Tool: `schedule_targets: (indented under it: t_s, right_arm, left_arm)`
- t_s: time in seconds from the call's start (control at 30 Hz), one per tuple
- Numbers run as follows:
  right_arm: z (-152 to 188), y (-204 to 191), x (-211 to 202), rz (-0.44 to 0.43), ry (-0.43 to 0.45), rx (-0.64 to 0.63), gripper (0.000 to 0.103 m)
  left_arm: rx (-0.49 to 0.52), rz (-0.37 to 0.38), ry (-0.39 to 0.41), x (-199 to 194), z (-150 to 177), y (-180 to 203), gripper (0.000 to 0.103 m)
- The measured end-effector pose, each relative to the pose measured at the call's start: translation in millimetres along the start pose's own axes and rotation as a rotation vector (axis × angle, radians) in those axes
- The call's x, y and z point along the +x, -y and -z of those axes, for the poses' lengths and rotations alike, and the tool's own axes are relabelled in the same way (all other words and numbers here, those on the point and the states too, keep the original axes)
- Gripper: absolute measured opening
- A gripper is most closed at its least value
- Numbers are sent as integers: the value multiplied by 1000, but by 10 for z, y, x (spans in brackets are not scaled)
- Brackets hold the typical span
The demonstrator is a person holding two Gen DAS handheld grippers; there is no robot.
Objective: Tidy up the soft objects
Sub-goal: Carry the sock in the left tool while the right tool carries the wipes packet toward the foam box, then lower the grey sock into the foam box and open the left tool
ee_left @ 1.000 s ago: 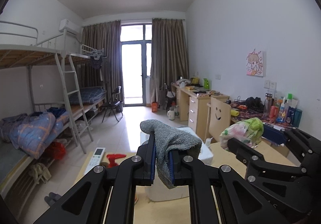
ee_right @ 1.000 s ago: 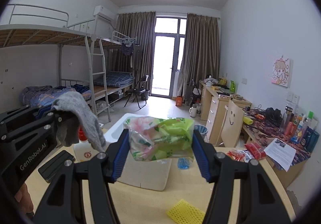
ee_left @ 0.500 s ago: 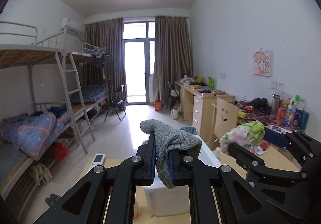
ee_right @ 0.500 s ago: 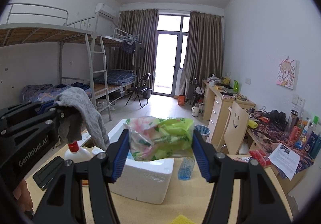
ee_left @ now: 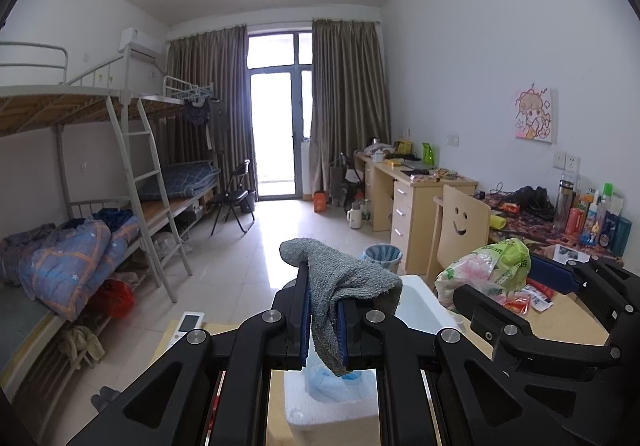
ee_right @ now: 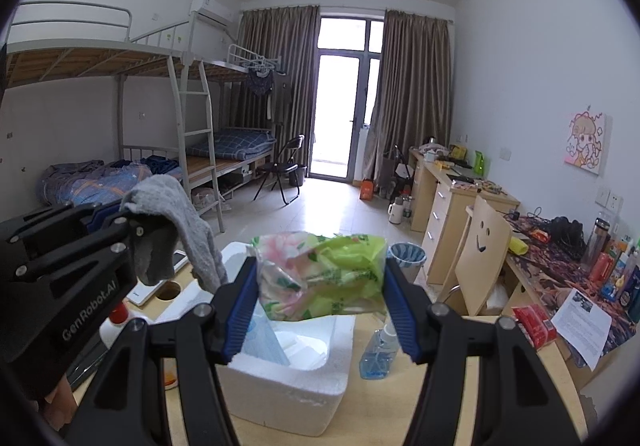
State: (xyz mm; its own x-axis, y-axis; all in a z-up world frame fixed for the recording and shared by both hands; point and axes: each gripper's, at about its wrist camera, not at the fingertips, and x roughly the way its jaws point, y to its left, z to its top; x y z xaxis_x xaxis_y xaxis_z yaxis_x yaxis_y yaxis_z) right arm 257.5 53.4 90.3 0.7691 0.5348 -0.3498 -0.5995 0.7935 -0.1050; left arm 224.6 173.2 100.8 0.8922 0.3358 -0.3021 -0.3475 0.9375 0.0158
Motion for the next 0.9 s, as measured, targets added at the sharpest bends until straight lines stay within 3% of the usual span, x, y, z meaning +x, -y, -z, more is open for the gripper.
schedule_targets:
  t_s: [0.9]
  right_arm:
    - [-56,389,-143,120,-14,40,65]
  left_arm:
    - [56,91,-46,269,-30,389,11]
